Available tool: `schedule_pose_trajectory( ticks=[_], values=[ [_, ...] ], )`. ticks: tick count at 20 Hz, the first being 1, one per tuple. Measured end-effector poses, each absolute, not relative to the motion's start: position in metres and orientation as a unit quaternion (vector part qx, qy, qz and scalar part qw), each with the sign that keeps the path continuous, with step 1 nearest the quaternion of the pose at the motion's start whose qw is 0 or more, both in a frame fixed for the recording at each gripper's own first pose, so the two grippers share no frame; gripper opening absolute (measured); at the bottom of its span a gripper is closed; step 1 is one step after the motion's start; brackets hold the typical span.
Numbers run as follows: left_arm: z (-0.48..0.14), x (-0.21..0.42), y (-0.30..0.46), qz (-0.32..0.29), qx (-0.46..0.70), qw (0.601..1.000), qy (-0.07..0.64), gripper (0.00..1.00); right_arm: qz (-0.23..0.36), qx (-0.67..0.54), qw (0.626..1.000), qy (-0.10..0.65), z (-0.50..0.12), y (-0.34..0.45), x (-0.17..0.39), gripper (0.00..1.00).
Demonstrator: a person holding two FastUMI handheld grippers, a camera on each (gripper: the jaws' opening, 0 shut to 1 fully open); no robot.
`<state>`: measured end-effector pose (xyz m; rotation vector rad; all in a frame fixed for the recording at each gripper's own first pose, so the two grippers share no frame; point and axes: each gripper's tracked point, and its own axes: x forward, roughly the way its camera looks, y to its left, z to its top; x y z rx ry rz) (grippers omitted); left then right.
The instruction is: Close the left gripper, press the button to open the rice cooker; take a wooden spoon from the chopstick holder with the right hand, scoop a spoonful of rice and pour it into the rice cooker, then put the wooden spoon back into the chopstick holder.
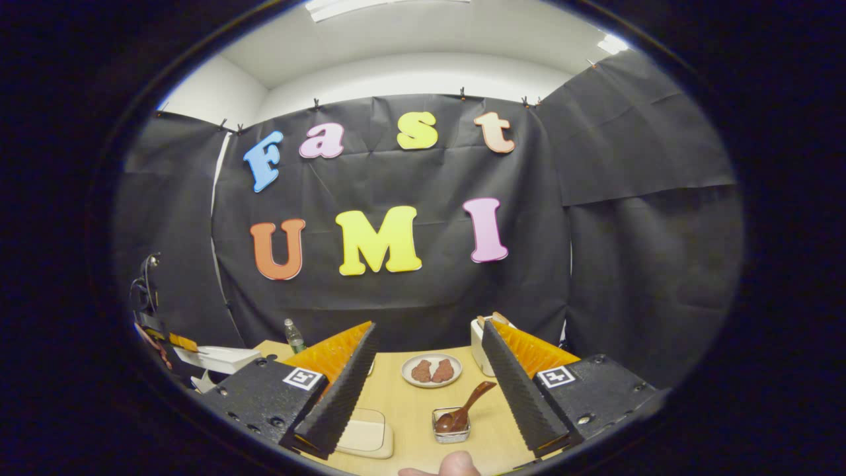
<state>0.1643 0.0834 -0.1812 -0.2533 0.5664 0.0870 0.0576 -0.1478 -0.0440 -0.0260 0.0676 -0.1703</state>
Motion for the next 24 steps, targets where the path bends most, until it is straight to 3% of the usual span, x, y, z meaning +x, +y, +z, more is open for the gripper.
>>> schedule_pose_trajectory(
  ticks=[3,4,7,8,9,10,11,12,13,14,24],
  values=[
    [-0.147,0.182,0.082,0.045,-0.163,0.964,0.207,0.02,-0.084,-0.009,0.995,0.044,-0.047,-0.148,0.058,0.96],
    [-0.141,0.186,0.080,0.043,-0.165,0.966,0.194,0.18,-0.082,-0.008,0.996,0.045,-0.047,-0.146,0.057,1.00],
    [-0.120,0.194,0.087,0.047,-0.139,0.977,0.152,0.49,-0.076,-0.016,0.996,0.037,-0.047,-0.144,0.053,1.00],
    [-0.108,0.192,0.091,0.056,-0.137,0.980,0.133,0.80,-0.074,-0.020,0.996,0.045,-0.055,-0.145,0.053,1.00],
    [-0.104,0.190,0.088,0.057,-0.138,0.981,0.123,0.78,-0.072,-0.024,0.995,0.058,-0.065,-0.147,0.051,0.96],
    [-0.097,0.186,0.085,0.055,-0.138,0.982,0.114,0.87,-0.074,-0.027,0.994,0.069,-0.071,-0.151,0.049,1.00],
    [-0.096,0.183,0.082,0.053,-0.135,0.983,0.110,0.90,-0.074,-0.030,0.994,0.072,-0.073,-0.154,0.047,0.96],
    [-0.095,0.176,0.078,0.052,-0.130,0.984,0.111,0.93,-0.074,-0.033,0.994,0.071,-0.072,-0.157,0.046,1.00],
    [-0.097,0.167,0.074,0.050,-0.124,0.984,0.113,0.93,-0.075,-0.036,0.994,0.073,-0.072,-0.162,0.045,0.96],
    [-0.096,0.156,0.072,0.054,-0.116,0.985,0.112,0.95,-0.077,-0.036,0.993,0.077,-0.076,-0.168,0.044,1.00],
    [-0.076,0.093,-0.007,-0.003,-0.046,0.995,0.085,0.94,-0.072,-0.001,0.989,0.131,-0.114,-0.207,0.040,1.00]
  ],
)
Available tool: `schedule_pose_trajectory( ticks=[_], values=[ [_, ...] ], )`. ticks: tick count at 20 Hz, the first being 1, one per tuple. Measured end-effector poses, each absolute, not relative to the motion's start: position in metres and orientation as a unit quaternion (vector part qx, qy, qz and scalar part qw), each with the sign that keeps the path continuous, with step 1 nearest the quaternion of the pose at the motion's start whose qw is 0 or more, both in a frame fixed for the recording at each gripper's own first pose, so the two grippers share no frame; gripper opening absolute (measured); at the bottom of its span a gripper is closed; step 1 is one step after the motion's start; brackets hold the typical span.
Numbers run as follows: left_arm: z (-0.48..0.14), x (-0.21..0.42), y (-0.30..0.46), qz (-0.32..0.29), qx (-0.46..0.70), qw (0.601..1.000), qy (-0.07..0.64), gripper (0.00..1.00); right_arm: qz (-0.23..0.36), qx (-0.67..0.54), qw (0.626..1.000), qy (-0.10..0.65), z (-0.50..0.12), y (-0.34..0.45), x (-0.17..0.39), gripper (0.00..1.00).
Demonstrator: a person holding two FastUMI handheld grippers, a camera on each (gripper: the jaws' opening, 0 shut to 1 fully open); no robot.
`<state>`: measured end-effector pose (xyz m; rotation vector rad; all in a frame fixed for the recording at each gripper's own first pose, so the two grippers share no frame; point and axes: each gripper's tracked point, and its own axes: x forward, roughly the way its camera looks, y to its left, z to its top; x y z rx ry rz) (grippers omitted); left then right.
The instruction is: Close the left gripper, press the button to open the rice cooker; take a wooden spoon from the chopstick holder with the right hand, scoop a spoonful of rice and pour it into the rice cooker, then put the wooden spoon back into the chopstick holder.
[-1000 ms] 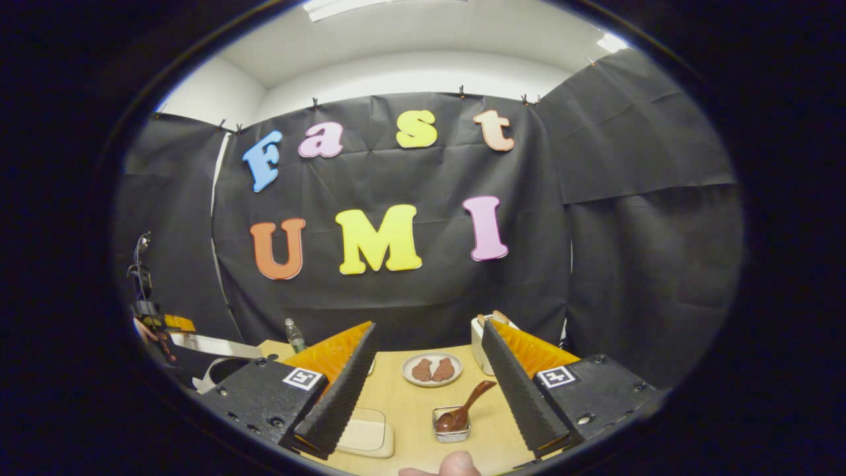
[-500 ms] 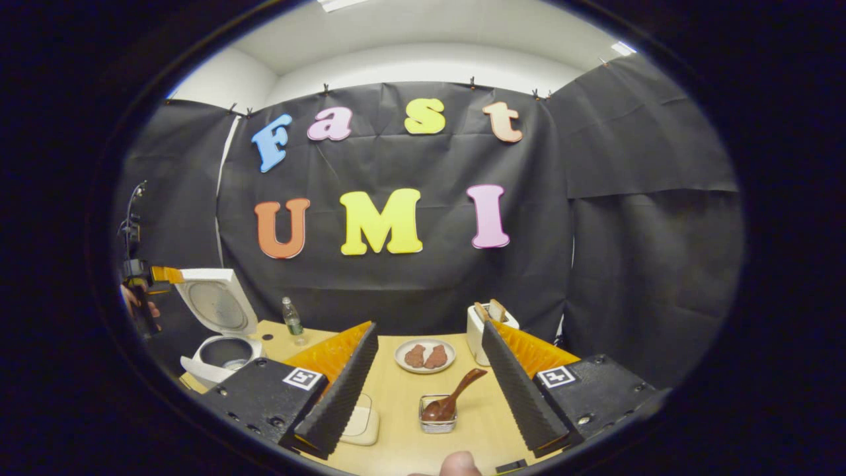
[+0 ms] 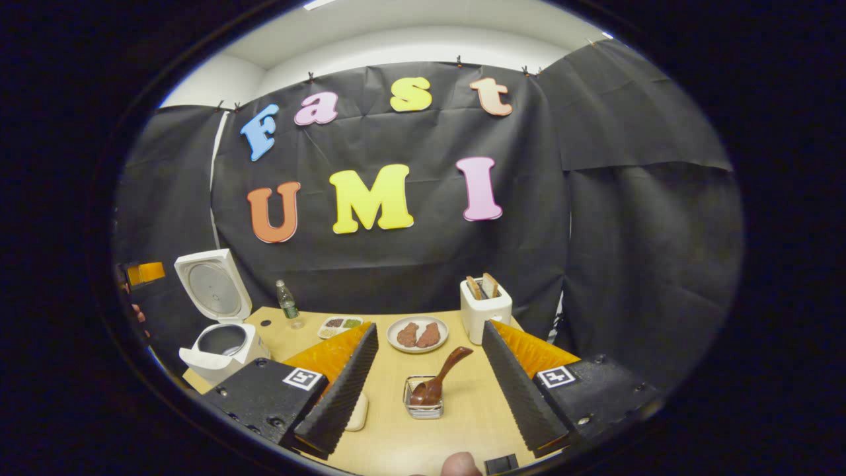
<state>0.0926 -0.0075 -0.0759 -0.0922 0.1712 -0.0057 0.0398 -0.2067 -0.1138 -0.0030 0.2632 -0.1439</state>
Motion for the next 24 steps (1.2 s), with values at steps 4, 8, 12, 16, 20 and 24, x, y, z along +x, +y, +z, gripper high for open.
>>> schedule_pose_trajectory(
  ticks=[4,8,12,16,20,24],
  values=[
    [-0.069,0.088,-0.023,-0.010,-0.025,0.996,0.086,0.94,-0.062,0.020,0.985,0.159,-0.145,-0.216,0.053,1.00],
    [-0.057,0.090,-0.037,-0.009,-0.011,0.997,0.075,0.94,-0.049,0.050,0.977,0.201,-0.188,-0.226,0.072,0.98],
    [-0.043,0.095,-0.050,-0.008,0.003,0.998,0.066,0.94,-0.042,0.077,0.968,0.236,-0.235,-0.239,0.097,0.90],
    [-0.041,0.089,-0.055,0.011,0.004,0.997,0.073,0.94,-0.038,0.103,0.957,0.268,-0.282,-0.250,0.124,0.75],
    [-0.047,0.080,-0.053,0.037,0.008,0.996,0.086,0.94,-0.040,0.134,0.948,0.287,-0.314,-0.255,0.150,0.75],
    [-0.048,0.072,-0.051,0.056,0.011,0.994,0.098,0.94,-0.040,0.155,0.941,0.299,-0.334,-0.261,0.169,0.61]
  ],
)
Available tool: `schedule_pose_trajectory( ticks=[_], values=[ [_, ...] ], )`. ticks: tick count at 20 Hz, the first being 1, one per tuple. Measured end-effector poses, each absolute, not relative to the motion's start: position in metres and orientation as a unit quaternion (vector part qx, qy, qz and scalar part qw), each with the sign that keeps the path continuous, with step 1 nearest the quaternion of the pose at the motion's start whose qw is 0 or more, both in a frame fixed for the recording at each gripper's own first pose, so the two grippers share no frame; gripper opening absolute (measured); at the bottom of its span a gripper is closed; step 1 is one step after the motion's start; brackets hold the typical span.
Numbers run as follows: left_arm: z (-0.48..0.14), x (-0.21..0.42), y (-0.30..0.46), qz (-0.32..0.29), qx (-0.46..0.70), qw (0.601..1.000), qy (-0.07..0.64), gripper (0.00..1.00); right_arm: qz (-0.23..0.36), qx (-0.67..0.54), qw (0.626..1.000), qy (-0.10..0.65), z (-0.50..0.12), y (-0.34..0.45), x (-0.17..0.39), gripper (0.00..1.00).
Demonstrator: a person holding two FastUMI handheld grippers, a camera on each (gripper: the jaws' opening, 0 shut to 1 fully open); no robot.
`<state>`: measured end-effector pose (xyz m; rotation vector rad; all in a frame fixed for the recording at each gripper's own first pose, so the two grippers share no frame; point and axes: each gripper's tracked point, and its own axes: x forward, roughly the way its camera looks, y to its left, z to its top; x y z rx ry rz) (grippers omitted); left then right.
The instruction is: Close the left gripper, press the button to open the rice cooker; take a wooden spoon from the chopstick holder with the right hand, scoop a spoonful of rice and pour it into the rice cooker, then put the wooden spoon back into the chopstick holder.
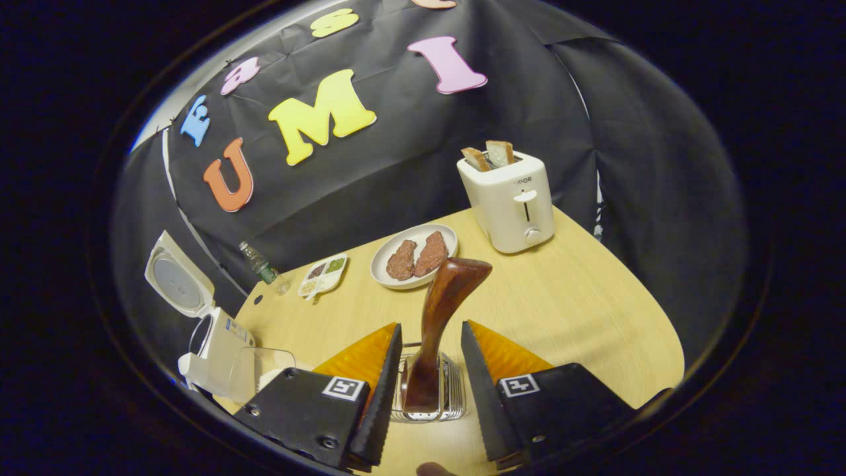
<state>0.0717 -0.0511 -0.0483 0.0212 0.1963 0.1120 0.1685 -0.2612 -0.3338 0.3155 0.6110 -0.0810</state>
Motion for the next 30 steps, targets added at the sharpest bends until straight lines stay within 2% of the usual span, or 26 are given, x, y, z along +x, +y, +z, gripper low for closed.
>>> schedule_pose_trajectory(
  ticks=[1,2,3,4,5,6,7,8,11,19,22,26,30],
  values=[
    [-0.049,0.071,-0.051,0.060,0.011,0.993,0.099,0.94,-0.038,0.158,0.940,0.301,-0.336,-0.261,0.172,0.49],
    [-0.048,0.070,-0.052,0.063,0.011,0.993,0.100,0.94,-0.037,0.159,0.939,0.301,-0.337,-0.262,0.175,0.43],
    [-0.049,0.069,-0.054,0.063,0.012,0.993,0.103,0.94,-0.035,0.162,0.939,0.300,-0.338,-0.263,0.179,0.50],
    [-0.050,0.069,-0.055,0.064,0.014,0.992,0.104,0.94,-0.033,0.166,0.938,0.301,-0.339,-0.262,0.183,0.46],
    [-0.050,0.067,-0.057,0.063,0.015,0.992,0.105,0.94,-0.031,0.172,0.937,0.302,-0.340,-0.263,0.184,0.34],
    [-0.049,0.066,-0.059,0.063,0.016,0.992,0.104,0.94,-0.031,0.176,0.936,0.303,-0.342,-0.264,0.187,0.39],
    [-0.049,0.067,-0.061,0.061,0.017,0.993,0.103,0.94,-0.029,0.180,0.935,0.304,-0.343,-0.264,0.187,0.27],
    [-0.048,0.067,-0.063,0.058,0.016,0.993,0.103,0.94,-0.027,0.184,0.934,0.306,-0.344,-0.262,0.186,0.33],
    [-0.047,0.069,-0.065,0.051,0.016,0.994,0.098,0.94,-0.026,0.188,0.932,0.309,-0.338,-0.260,0.176,0.24],
    [-0.042,0.070,-0.054,0.022,0.012,0.997,0.078,0.94,-0.050,0.155,0.934,0.317,-0.327,-0.249,0.153,0.18],
    [-0.044,0.064,-0.036,0.011,0.011,0.997,0.074,0.94,-0.071,0.119,0.946,0.291,-0.298,-0.246,0.157,0.10],
    [-0.049,0.061,-0.013,-0.031,0.001,0.997,0.067,0.94,-0.088,0.060,0.964,0.244,-0.232,-0.220,0.160,0.09],
    [-0.060,0.066,0.021,-0.054,0.001,0.996,0.064,0.94,-0.049,0.038,0.971,0.231,-0.196,-0.138,0.143,0.09]
  ],
)
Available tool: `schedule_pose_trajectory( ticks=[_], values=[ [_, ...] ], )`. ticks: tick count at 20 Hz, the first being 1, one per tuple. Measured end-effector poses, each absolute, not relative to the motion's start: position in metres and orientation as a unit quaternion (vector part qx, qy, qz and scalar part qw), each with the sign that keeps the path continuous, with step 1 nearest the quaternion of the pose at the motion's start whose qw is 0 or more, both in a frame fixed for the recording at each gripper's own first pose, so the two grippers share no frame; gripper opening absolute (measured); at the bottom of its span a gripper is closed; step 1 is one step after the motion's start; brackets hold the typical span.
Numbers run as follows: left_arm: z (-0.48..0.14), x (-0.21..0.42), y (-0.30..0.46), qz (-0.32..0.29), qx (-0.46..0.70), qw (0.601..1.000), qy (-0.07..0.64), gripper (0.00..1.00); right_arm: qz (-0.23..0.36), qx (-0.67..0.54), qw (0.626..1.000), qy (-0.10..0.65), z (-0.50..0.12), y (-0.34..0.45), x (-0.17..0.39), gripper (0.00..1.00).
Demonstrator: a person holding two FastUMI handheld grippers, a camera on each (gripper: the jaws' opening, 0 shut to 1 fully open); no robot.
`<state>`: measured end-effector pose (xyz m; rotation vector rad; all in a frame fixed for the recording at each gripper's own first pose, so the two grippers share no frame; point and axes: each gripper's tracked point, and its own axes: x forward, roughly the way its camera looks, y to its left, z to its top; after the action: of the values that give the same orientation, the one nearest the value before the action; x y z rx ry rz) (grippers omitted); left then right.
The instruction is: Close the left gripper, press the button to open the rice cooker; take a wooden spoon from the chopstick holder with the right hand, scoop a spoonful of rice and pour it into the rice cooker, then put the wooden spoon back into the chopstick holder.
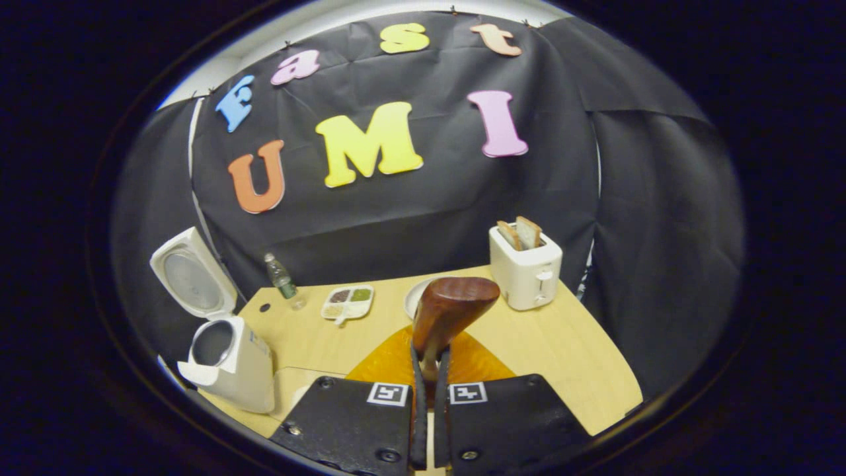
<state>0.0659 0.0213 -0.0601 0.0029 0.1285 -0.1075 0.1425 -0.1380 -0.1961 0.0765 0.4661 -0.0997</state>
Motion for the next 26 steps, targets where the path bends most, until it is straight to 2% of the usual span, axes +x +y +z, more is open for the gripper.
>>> schedule_pose_trajectory(
  ticks=[2,3,4,10,16,19,26],
  values=[
    [-0.062,0.067,0.035,-0.057,-0.011,0.996,0.063,0.94,-0.019,0.039,0.970,0.240,-0.204,-0.088,0.136,0.09],
    [-0.061,0.067,0.041,-0.057,-0.017,0.996,0.060,0.84,-0.011,0.035,0.969,0.246,-0.214,-0.071,0.134,0.09],
    [-0.061,0.065,0.048,-0.057,-0.021,0.996,0.058,0.94,-0.008,0.026,0.967,0.254,-0.230,-0.056,0.131,0.09],
    [-0.068,0.054,0.088,-0.043,-0.036,0.995,0.080,0.94,-0.026,-0.072,0.959,0.274,-0.303,-0.035,0.133,0.09],
    [-0.076,0.049,0.119,-0.023,-0.029,0.995,0.098,0.94,-0.031,-0.170,0.951,0.257,-0.338,-0.031,0.139,0.09],
    [-0.079,0.046,0.127,-0.012,-0.033,0.994,0.102,0.94,-0.017,-0.148,0.955,0.258,-0.348,-0.012,0.137,0.09],
    [-0.081,0.035,0.132,0.000,-0.035,0.994,0.107,0.94,0.021,-0.002,0.957,0.290,-0.362,0.048,0.127,0.09]
  ],
)
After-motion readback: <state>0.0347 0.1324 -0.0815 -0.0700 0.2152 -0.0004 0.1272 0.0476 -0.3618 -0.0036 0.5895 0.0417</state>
